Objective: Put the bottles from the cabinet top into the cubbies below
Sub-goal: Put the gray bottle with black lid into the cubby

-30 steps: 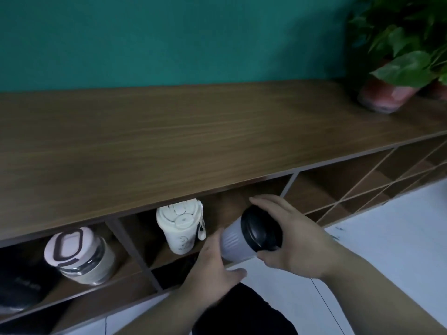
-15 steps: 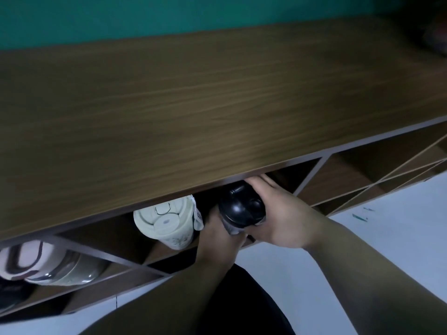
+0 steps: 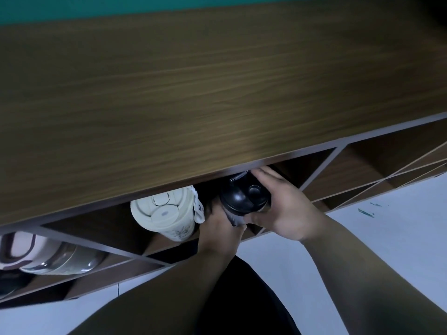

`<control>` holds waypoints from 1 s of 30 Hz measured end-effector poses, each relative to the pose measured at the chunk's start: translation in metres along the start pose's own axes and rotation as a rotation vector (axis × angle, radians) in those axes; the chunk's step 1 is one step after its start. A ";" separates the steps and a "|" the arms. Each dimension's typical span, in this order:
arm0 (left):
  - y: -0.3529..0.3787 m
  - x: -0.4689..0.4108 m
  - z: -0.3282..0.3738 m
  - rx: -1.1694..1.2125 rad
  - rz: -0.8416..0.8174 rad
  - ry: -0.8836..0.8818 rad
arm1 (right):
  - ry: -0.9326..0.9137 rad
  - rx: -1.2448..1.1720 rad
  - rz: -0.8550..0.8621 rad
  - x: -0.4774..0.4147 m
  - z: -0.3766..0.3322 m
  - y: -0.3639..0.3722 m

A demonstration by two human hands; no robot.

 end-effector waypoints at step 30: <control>-0.003 0.006 0.019 0.180 -0.021 0.124 | 0.139 -0.219 0.238 0.023 0.016 0.009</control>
Point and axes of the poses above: each hand's wrist, its own x-axis away from the middle knuckle, its own y-axis out of the palm, z = x × y, the point moved 10 cm from there along -x, towards the middle knuckle, and after that the axes turned 2 degrees about z, right-handed, at the moved point
